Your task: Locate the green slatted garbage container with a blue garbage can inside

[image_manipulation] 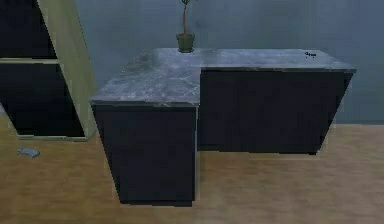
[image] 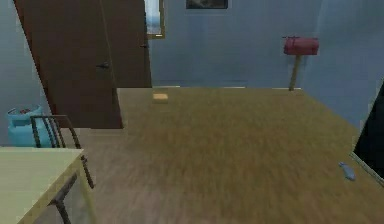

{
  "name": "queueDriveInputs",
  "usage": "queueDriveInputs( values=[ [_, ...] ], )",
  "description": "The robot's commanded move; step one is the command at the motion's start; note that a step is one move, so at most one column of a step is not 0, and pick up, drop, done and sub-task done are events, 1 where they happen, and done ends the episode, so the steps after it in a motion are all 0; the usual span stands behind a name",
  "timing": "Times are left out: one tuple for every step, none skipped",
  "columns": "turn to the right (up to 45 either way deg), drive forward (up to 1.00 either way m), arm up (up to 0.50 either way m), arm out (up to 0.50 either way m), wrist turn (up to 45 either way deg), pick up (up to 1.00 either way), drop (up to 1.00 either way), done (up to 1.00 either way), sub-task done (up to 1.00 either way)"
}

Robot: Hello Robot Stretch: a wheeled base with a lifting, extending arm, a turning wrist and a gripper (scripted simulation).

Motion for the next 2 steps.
queueDriveInputs(
  values=[
    [3.0,0.00,0.00,0.00,0.0,0.00,0.00,0.00,0.00],
    [0.0,1.00,0.00,0.00,0.0,0.00,0.00,0.00,0.00]
  ],
)
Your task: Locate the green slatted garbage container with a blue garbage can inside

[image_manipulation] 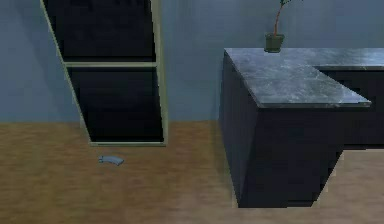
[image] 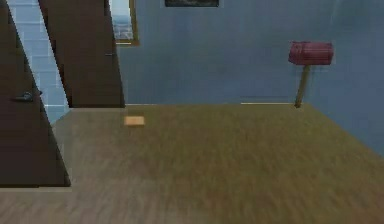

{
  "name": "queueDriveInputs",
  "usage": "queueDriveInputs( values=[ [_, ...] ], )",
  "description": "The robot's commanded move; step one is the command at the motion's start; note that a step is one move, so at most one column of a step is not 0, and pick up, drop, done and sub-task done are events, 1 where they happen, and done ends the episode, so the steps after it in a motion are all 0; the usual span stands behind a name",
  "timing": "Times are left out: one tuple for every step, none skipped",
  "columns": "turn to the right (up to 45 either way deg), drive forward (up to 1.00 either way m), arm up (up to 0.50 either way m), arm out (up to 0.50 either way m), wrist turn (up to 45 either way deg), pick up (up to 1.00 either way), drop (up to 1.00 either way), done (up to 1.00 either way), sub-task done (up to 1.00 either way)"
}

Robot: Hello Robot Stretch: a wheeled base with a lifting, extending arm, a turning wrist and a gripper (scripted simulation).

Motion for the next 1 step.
queueDriveInputs(
  values=[
    [3.0,0.00,0.00,0.00,0.0,0.00,0.00,0.00,0.00]
  ],
)
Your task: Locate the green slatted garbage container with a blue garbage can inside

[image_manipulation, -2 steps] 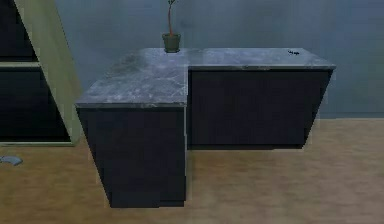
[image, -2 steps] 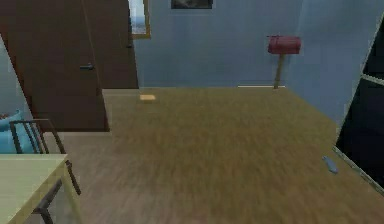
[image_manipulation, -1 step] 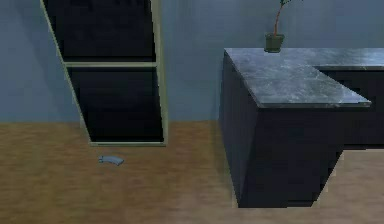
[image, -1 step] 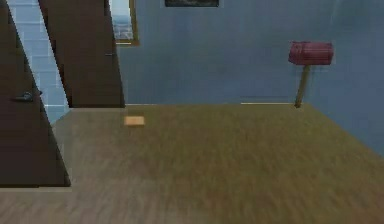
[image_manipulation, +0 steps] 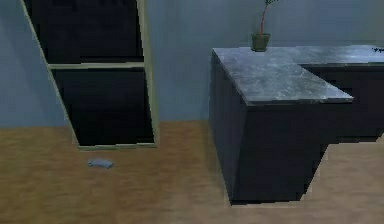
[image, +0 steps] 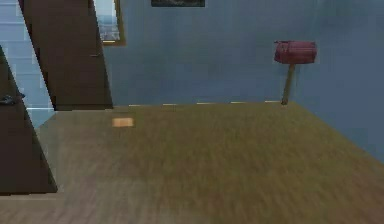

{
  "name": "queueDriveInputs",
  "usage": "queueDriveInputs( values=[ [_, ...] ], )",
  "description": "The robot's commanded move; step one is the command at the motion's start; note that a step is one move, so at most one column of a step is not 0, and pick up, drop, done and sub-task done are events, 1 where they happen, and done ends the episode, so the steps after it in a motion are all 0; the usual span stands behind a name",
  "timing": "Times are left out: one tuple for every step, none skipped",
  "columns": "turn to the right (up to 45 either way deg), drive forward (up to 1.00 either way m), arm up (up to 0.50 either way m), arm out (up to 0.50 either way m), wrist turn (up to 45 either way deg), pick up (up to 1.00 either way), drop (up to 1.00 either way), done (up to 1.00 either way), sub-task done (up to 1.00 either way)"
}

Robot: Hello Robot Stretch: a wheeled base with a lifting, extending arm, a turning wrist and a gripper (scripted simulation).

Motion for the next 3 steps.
queueDriveInputs(
  values=[
    [0.0,0.25,0.00,0.00,0.0,0.00,0.00,0.00,0.00],
    [-27.0,0.00,0.00,0.00,0.0,0.00,0.00,0.00,0.00],
    [0.0,1.00,0.00,0.00,0.0,0.00,0.00,0.00,0.00]
  ],
)
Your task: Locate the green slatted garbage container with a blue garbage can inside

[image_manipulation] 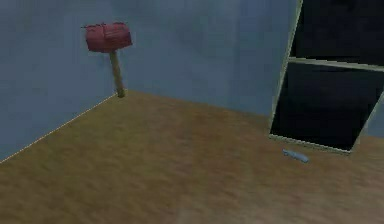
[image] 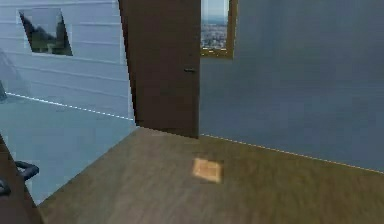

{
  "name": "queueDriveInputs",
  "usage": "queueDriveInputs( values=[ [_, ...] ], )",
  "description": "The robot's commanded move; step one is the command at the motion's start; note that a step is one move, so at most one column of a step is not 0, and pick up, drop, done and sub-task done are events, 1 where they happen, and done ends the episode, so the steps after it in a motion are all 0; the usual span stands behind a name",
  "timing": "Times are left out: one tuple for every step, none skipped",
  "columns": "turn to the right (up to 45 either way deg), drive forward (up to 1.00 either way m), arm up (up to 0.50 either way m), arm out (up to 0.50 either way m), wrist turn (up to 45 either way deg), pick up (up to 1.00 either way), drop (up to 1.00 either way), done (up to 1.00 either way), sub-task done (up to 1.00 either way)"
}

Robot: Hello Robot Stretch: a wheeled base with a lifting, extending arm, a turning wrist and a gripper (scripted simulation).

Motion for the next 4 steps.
queueDriveInputs(
  values=[
    [0.0,0.65,0.00,0.00,0.0,0.00,0.00,0.00,0.00],
    [-24.0,0.00,0.00,0.00,0.0,0.00,0.00,0.00,0.00],
    [0.0,0.45,0.00,0.00,0.0,0.00,0.00,0.00,0.00],
    [-42.0,0.00,0.00,0.00,0.0,0.00,0.00,0.00,0.00]
  ],
)
